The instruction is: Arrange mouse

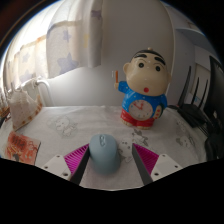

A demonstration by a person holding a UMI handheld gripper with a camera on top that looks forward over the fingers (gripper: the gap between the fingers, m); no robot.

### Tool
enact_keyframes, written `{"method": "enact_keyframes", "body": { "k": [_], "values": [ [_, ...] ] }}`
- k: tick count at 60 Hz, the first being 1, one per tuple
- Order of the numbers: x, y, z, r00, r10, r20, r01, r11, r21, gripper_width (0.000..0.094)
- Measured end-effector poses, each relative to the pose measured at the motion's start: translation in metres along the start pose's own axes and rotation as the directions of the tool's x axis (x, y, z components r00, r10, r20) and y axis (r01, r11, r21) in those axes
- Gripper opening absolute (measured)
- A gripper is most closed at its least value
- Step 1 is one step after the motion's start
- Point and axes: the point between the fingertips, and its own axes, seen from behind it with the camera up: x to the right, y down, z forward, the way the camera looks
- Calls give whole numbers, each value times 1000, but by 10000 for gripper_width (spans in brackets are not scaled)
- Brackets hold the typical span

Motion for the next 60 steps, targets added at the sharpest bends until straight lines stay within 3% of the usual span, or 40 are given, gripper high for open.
{"method": "enact_keyframes", "body": {
  "k": [7,13,24,30,45,60],
  "values": [
    [-2,-2,3,1000,-2,4,2,1000,4,820],
    [-11,-1,4,1000,-1,28,1,1000,-1,540],
    [-12,-7,-1,999,-32,-9,32,999,-8,391],
    [-12,-27,-19,999,-4,-42,5,1000,10,375],
    [-107,-76,-101,998,21,57,-24,998,52,374],
    [-268,-21,-135,984,39,171,-40,999,-1,374]
  ]
}}
